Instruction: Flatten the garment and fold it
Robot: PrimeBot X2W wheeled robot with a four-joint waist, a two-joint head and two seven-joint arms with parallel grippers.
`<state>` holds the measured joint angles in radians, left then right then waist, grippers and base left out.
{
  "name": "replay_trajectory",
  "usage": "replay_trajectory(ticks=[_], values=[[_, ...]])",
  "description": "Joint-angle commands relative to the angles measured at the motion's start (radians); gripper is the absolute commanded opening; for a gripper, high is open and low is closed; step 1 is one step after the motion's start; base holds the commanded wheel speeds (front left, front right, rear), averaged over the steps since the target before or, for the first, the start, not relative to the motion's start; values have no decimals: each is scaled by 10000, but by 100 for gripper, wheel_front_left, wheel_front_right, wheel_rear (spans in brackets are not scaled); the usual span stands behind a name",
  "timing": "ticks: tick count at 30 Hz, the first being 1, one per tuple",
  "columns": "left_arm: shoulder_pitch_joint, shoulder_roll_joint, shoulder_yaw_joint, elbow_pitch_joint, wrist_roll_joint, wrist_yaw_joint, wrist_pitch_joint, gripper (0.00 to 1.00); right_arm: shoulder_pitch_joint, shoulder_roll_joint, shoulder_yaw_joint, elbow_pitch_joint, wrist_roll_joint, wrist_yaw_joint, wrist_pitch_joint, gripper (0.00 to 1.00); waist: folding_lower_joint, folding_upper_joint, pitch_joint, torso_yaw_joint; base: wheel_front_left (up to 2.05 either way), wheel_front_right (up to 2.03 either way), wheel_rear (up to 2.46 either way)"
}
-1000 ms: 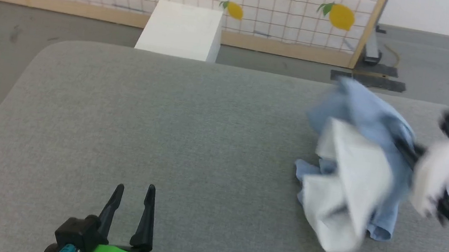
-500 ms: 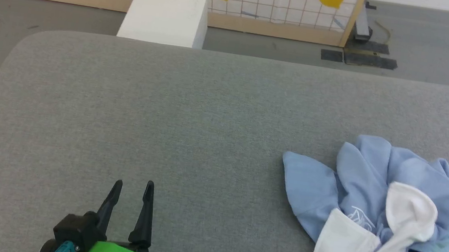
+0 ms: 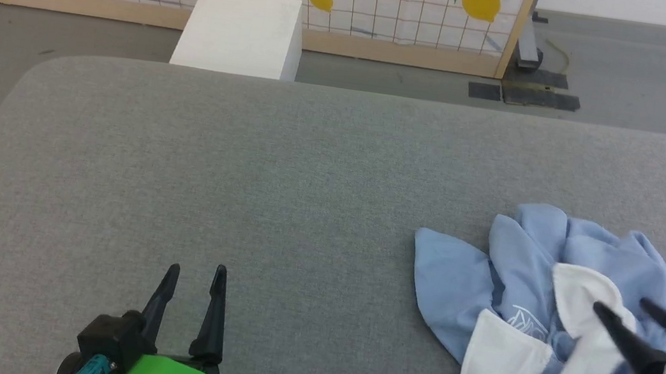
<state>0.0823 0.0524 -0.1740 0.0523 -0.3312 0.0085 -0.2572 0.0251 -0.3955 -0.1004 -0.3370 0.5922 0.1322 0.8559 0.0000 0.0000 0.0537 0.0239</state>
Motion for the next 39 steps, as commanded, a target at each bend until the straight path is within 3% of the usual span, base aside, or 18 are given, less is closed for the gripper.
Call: replay_trajectory(ticks=[1,5,11,18,26,27,28,29,30,39], values=[[105,-22,10,-3,-1,6,-46,100,-98,9,-133,-432,73,-15,245,100,0,0,-104,105,0,0,0],[137,-22,-85,13,-40,13,-46,100,-667,-171,-9,-824,-160,-15,585,100,0,0,-189,295,0,0,0],[58,-22,-182,-39,-50,-23,-46,100,-1822,-156,1170,483,-648,-15,99,100,0,0,63,625,0,0,0],[-323,-22,-407,-1,-112,-61,-46,100,-3339,-39,2987,3503,-1096,-15,-576,100,0,0,689,1270,0,0,0],[-632,-22,-628,-13,-164,-7,-46,100,-4232,127,4198,6454,-1433,-15,-1045,100,0,0,1152,1868,0,0,0],[-746,-22,-701,0,-188,-8,-46,100,-4303,215,4325,7415,-1480,-15,-1259,90,0,0,1243,2021,0,0,0],[-773,-22,-706,1,-199,4,-46,100,-4324,246,4322,7644,-1507,-15,-1344,42,0,0,1256,2044,0,0,0],[-805,-22,-712,0,-217,19,-46,100,-4370,261,4320,7871,-1568,-15,-1496,5,0,0,1269,2068,0,0,0],[-826,-22,-715,-2,-230,30,-46,100,-4415,266,4334,8015,-1606,-15,-1619,0,0,0,1272,2081,0,0,0],[-706,-22,-662,33,-318,124,-46,100,-6145,299,4547,7747,-1275,-15,-2998,0,0,0,872,1904,0,0,0]])
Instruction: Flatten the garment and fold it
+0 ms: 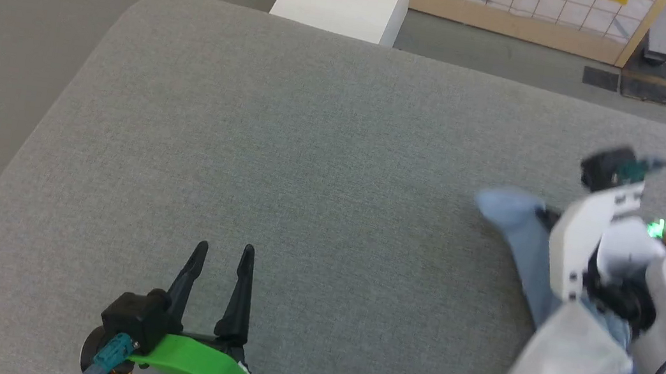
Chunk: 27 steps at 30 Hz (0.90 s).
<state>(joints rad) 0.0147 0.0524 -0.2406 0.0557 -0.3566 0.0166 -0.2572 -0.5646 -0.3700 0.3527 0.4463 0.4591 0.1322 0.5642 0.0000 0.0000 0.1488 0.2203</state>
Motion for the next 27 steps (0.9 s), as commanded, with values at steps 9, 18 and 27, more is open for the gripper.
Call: replay_trajectory(ticks=[9,18,27], values=[[-135,-22,-123,11,-149,13,-46,100,-2221,773,1320,-262,615,-15,-213,0,0,0,15,183,0,0,0],[-204,-22,-344,128,-378,45,-46,100,-1742,1529,3061,1236,1354,-15,-207,0,0,0,218,601,0,0,0],[-215,-22,-161,156,-356,104,-46,100,-1999,1276,3675,1140,2266,-15,-1051,100,0,0,15,376,0,0,0]])
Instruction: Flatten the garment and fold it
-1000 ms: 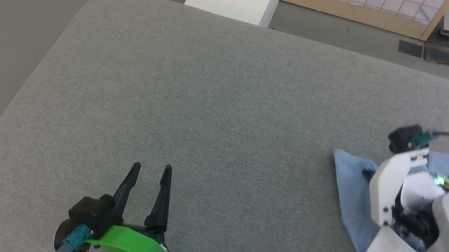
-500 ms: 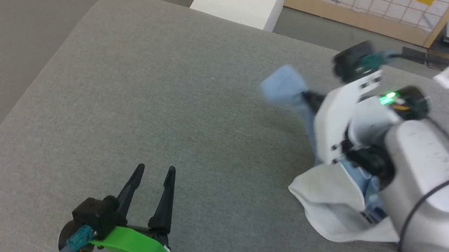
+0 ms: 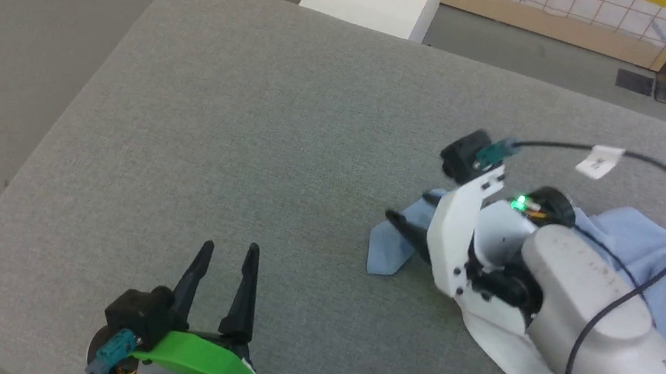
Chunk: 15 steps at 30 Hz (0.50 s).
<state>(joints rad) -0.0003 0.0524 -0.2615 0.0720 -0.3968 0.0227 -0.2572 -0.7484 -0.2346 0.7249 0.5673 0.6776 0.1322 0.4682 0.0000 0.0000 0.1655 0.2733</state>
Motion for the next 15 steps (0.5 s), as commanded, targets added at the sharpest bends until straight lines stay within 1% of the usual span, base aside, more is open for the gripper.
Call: replay_trajectory(ticks=[1,4,8,11,14,15], values=[[1,-22,108,-11,83,45,-46,100,-212,-189,-159,-257,220,-15,-273,100,0,0,-238,-248,0,0,0],[194,-22,258,-44,186,42,-46,100,-213,-598,-560,-729,399,-15,-762,100,0,0,-488,-514,0,0,0],[484,-22,478,-139,396,-9,-46,100,259,-1210,-1700,-1222,170,-15,-1491,100,0,0,-824,-932,0,0,0],[681,-22,649,-279,580,-80,-46,100,985,-1600,-2935,-1576,-745,-15,-2147,100,0,0,-974,-1259,0,0,0],[797,-22,764,-386,722,-177,-46,100,2071,-1479,-4453,-2036,-1451,-15,-2681,100,0,0,-1058,-1517,0,0,0],[842,-22,808,-424,764,-207,-46,100,2548,-1395,-4958,-2329,-1866,-15,-2847,100,0,0,-1077,-1611,0,0,0]])
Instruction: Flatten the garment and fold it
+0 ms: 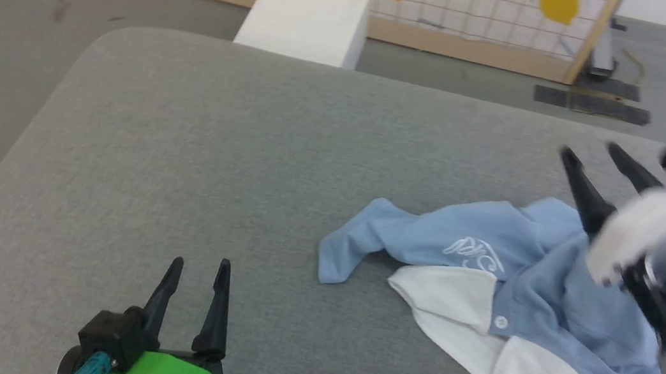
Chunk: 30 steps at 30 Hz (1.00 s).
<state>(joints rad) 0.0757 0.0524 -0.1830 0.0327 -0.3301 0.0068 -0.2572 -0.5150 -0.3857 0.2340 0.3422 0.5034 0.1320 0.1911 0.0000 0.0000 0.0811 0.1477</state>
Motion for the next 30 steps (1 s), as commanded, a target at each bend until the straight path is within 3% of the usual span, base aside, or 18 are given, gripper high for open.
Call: replay_trajectory(ticks=[1,6,9,12,19,24,27,30], values=[[122,-22,58,-60,119,-68,-46,100,633,258,-501,-331,-404,-13,-193,100,0,0,-248,-428,0,0,0],[413,-22,219,-235,253,-156,-46,100,3315,1766,-2943,-2242,-1962,-13,-830,100,0,0,-296,-756,0,0,0],[612,-22,295,-342,273,-163,-46,100,4785,2780,-3926,-3261,-2829,-13,-1403,100,0,0,-323,-878,0,0,0],[826,-22,290,-416,257,-178,-46,100,6089,3262,-4570,-3823,-3548,-13,-2091,100,0,0,-354,-964,0,0,0],[1032,-22,400,-529,342,-272,-46,100,7389,3350,-4501,-3355,-2262,-13,-3038,100,0,0,-403,-1213,0,0,0],[-129,215,369,-676,528,-722,34,100,7105,3353,-4127,-3180,-2032,-13,-3362,100,0,0,-130,-1364,0,0,0],[-1325,647,149,-708,534,-1007,660,100,6936,3353,-4106,-3182,-1975,-13,-3459,100,0,0,152,-1422,0,0,0],[-2717,1215,-256,-508,333,-1232,2016,100,6786,3353,-4106,-3135,-1901,-13,-3520,100,0,0,454,-1512,0,0,0]])
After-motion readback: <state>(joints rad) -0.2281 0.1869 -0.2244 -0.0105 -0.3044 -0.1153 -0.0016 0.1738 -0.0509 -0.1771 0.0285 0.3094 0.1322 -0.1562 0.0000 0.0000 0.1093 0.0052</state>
